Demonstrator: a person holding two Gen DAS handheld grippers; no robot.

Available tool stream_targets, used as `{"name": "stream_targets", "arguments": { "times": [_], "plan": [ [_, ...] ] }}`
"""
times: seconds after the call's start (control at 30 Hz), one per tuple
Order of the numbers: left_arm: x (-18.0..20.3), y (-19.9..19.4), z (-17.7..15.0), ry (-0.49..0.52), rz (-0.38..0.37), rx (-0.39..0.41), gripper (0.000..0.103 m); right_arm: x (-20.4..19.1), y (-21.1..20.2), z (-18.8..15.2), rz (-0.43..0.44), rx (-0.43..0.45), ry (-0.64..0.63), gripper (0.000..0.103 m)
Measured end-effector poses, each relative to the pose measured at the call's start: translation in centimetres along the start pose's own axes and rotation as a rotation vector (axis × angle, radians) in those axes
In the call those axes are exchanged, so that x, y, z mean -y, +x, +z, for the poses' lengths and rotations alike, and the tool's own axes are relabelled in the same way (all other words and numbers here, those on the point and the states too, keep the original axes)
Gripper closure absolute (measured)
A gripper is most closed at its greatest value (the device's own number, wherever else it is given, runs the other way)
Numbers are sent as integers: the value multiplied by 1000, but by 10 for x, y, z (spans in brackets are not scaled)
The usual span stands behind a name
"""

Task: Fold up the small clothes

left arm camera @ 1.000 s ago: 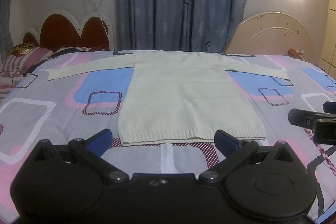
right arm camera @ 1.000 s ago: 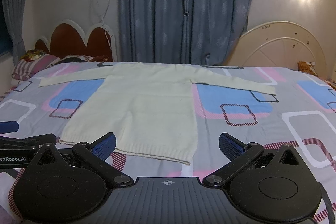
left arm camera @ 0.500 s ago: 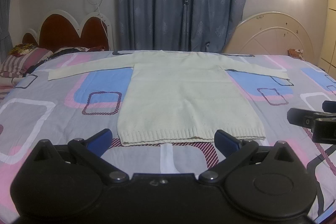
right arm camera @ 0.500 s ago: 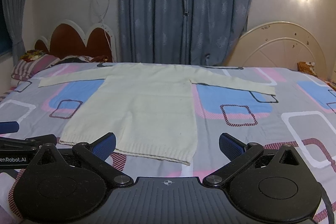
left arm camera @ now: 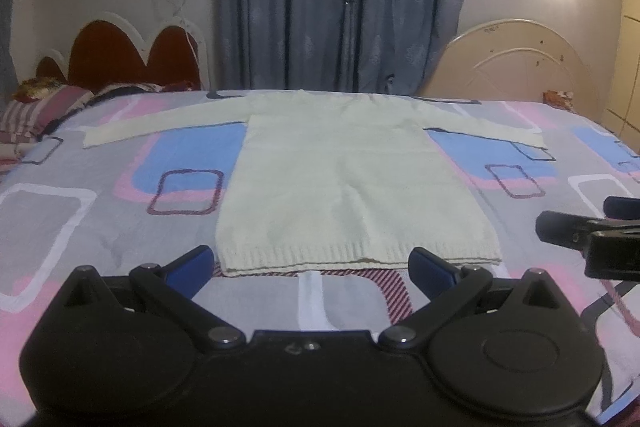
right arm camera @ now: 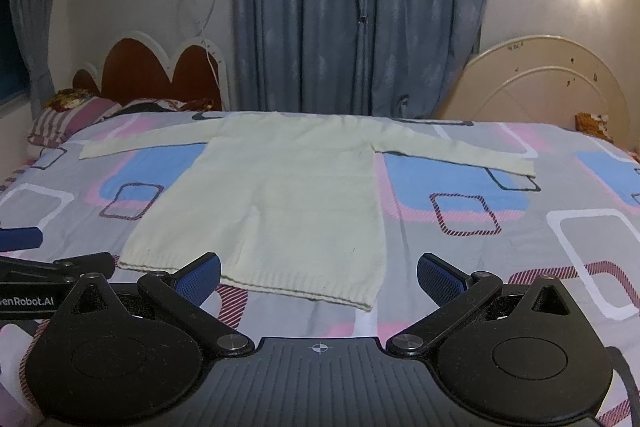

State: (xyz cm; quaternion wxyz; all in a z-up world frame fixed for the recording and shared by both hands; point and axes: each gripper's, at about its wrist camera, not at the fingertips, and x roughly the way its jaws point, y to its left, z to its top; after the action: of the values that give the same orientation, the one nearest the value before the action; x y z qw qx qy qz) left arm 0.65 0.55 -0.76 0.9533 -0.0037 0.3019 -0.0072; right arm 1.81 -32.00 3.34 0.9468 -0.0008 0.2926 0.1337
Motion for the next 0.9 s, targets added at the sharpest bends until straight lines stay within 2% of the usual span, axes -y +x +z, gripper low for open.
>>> {"name": "stream_targets", "arguments": {
  "times": [0.23, 0.4, 0.5, 0.63, 0.83, 0.9],
  "plan": [
    [-16, 26, 11, -106, -113, -30, 0, 11, 9, 2, 41, -19, 29, 0],
    [-21, 53, 20, -139, -132, -26, 0, 33, 26, 7, 37, -40, 67, 0],
    [-30, 80, 32, -180, -167, -29, 0, 59, 44, 17, 8, -49, 116, 1],
    [-33, 122, 53, -175, -181, -62, 0, 99, 71, 34, -60, -42, 179, 1],
    [-42, 195, 87, -97, -31, -60, 1, 159, 122, 69, -175, 53, 212, 2],
    [-49, 218, 98, -83, 16, -45, 1, 184, 147, 81, -198, 59, 231, 19]
  ]
}}
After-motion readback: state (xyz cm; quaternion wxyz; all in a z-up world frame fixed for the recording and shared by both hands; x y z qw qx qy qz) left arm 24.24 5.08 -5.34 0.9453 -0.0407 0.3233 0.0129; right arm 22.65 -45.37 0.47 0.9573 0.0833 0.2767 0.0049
